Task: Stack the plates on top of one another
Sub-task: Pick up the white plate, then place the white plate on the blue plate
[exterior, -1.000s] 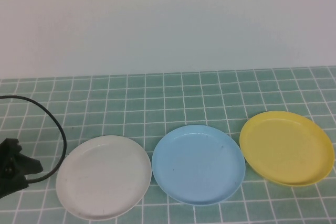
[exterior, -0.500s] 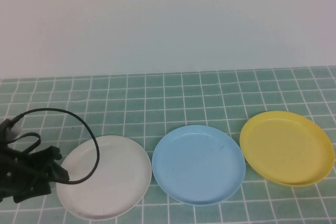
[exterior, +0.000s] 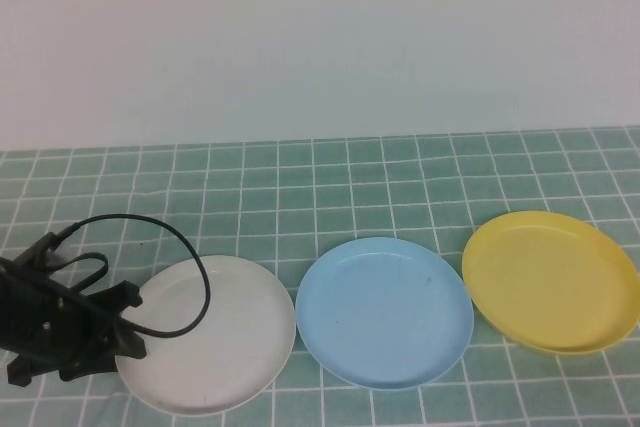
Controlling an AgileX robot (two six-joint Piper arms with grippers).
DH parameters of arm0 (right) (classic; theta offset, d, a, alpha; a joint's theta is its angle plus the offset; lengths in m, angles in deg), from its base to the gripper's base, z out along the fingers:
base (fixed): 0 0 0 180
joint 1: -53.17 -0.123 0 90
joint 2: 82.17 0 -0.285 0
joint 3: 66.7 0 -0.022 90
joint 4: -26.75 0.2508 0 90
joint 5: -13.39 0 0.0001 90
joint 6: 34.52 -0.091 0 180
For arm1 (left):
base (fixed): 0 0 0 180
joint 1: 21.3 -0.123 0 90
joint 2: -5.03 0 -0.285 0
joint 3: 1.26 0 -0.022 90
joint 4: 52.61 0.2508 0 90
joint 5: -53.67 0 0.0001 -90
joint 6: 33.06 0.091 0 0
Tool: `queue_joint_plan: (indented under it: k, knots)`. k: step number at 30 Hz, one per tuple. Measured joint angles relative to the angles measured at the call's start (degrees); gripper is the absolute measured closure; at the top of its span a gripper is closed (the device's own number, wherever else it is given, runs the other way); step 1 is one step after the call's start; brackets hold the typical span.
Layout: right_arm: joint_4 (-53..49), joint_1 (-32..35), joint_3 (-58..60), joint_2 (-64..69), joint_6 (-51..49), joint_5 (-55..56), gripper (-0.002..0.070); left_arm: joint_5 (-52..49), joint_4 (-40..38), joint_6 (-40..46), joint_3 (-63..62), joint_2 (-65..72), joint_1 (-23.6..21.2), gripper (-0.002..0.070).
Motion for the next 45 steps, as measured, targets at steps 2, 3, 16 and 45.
queue_joint_plan:
  k: [2, 3, 16, 45]
  knots:
    - [0.0, 0.0, 0.0, 0.0, 0.0, 0.0, 0.0681, 0.0, 0.5, 0.0, 0.0, 0.1, 0.0, 0.0677]
    - [0.0, 0.0, 0.0, 0.0, 0.0, 0.0, 0.0681, 0.1, 0.5, 0.2, 0.0, 0.1, 0.0, 0.0675]
    - [0.0, 0.0, 0.0, 0.0, 0.0, 0.0, 0.0681, -6.1, 0.7, -0.8, -7.3, -6.1, -0.1, 0.0675]
    - [0.0, 0.0, 0.0, 0.0, 0.0, 0.0, 0.0681, -6.3, 0.4, -8.4, -22.4, -5.4, 24.9, 0.0675]
